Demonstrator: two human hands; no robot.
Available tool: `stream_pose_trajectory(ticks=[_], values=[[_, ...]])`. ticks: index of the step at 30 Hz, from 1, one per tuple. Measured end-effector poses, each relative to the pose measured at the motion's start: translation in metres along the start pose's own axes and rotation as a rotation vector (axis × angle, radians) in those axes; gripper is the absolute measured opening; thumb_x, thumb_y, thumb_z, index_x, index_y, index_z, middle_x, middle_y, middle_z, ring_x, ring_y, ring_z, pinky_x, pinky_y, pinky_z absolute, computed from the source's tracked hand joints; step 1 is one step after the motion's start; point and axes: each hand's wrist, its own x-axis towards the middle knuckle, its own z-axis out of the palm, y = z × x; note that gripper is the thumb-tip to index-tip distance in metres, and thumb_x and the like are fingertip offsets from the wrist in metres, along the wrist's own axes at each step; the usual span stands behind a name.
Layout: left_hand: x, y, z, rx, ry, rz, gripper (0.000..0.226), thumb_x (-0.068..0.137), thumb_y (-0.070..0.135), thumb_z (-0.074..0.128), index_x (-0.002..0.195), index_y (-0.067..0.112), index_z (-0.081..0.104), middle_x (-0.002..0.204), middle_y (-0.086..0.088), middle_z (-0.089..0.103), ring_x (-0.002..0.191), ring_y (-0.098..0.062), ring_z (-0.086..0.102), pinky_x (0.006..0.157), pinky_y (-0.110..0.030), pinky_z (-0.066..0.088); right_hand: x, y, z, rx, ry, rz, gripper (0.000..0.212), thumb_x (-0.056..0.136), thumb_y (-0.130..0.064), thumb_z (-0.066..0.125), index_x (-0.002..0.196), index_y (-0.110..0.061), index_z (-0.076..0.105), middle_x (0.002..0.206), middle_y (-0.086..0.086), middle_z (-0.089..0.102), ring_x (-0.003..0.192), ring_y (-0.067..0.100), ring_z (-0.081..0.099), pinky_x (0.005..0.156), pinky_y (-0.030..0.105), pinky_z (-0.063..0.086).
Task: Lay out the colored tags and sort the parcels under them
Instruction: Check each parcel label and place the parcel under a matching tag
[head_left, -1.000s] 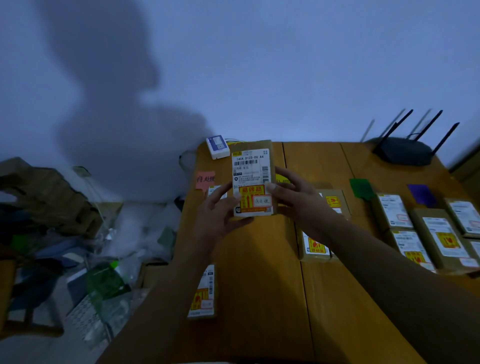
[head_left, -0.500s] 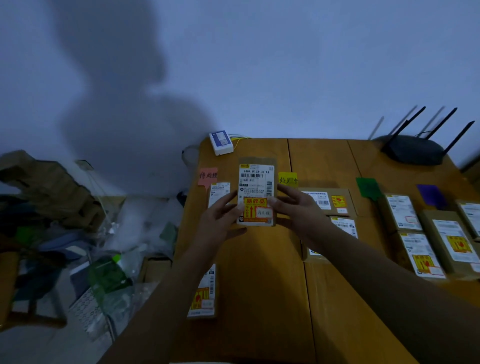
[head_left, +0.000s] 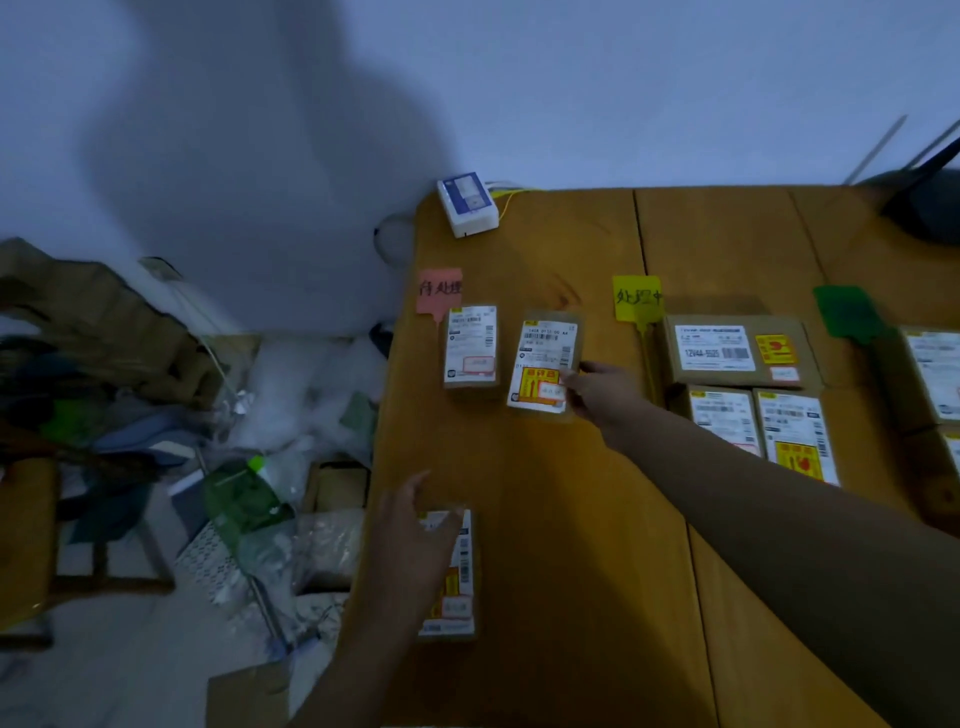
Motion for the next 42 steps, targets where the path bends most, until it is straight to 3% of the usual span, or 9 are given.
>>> stream_pose_trajectory(ticks=[5,8,11,15,17,22,27,36,42], values=[[-0.009,-0.027,0.01,0.174,-0.065,-0.123,0.109,0.078,0.072,0.071,0.162,0.031,0.017,0.155,-0.005,0.032,0.138,-0.028,0.046,0.106,-0.043,0.045,0.043,0.002,0.015,-0.072,0.053,-0.045,0.039,0.106,-0.014,0.06,0.143,-0.003,0.058,0.134,0.016,0.069,0.112,0.034,0.07,0.083,0.042,0.06],[-0.011,-0.034,0.02,0.075,-0.096,-0.177,0.128,0.071,0.069,0.08,0.164,0.026,0.004,0.157,-0.004,0.039,0.14,-0.028,0.047,0.11,-0.045,0.046,0.053,0.002,0.021,-0.187,0.081,-0.083,0.036,0.107,-0.018,0.058,0.141,-0.005,0.062,0.131,0.015,0.07,0.102,0.029,0.068,0.072,0.036,0.057],[-0.011,-0.039,0.029,0.077,-0.066,-0.161,0.13,0.071,0.063,0.082,0.164,0.024,0.001,0.157,-0.005,0.041,0.14,-0.028,0.046,0.111,-0.047,0.046,0.057,0.005,0.022,-0.252,0.108,-0.12,0.037,0.108,-0.017,0.056,0.142,-0.003,0.061,0.128,0.017,0.071,0.1,0.029,0.067,0.081,0.043,0.059],[-0.002,-0.025,0.027,-0.188,-0.096,-0.146,0.122,0.066,0.058,0.085,0.16,0.043,0.01,0.152,-0.003,0.046,0.134,-0.029,0.053,0.103,-0.053,0.054,0.027,0.0,0.021,-0.22,0.259,-0.201,0.057,0.102,-0.029,0.066,0.153,-0.013,0.047,0.126,0.001,0.056,0.101,0.02,0.061,0.065,0.028,0.051],[0.005,-0.002,0.02,-0.249,-0.052,-0.076,0.118,0.068,0.053,0.09,0.16,0.042,0.015,0.154,0.001,0.044,0.136,-0.022,0.049,0.105,-0.044,0.052,-0.003,-0.005,0.019,-0.21,0.281,-0.288,0.052,0.098,-0.038,0.07,0.145,-0.021,0.055,0.126,-0.002,0.06,0.104,0.019,0.062,0.074,0.032,0.052],[0.021,0.092,-0.017,-0.344,0.041,0.218,0.107,0.072,0.054,0.088,0.156,0.039,0.024,0.148,0.011,0.047,0.135,-0.014,0.05,0.095,-0.028,0.05,-0.097,-0.014,0.019,-0.069,-0.175,-0.33,0.044,0.092,-0.053,0.073,0.13,-0.032,0.068,0.122,0.003,0.075,0.115,0.019,0.07,0.088,0.035,0.056],[0.023,0.161,-0.052,-0.25,0.039,0.483,0.091,0.084,0.052,0.079,0.158,0.037,0.029,0.138,0.011,0.048,0.108,0.013,0.051,0.068,-0.001,0.045,-0.143,-0.06,0.016,0.105,-0.277,-0.315,0.039,0.097,-0.046,0.07,0.133,-0.031,0.065,0.123,-0.001,0.078,0.11,0.024,0.076,0.085,0.038,0.062],[0.011,0.183,-0.079,-0.739,-0.164,0.409,0.039,0.101,0.029,0.066,0.137,0.041,0.064,0.129,0.005,0.072,0.107,-0.012,0.076,0.082,-0.035,0.065,-0.17,-0.108,-0.006,0.204,-0.295,-0.379,0.048,0.097,-0.032,0.072,0.142,-0.02,0.06,0.113,0.004,0.081,0.103,0.023,0.079,0.082,0.04,0.065],[0.003,0.173,-0.077,-0.771,-0.2,0.358,0.034,0.101,0.031,0.065,0.136,0.033,0.066,0.122,0.002,0.076,0.104,-0.018,0.077,0.078,-0.033,0.064,-0.168,-0.098,-0.004,0.172,-0.292,-0.358,0.054,0.095,-0.034,0.075,0.144,-0.023,0.058,0.113,0.002,0.082,0.103,0.022,0.08,0.082,0.04,0.065]])
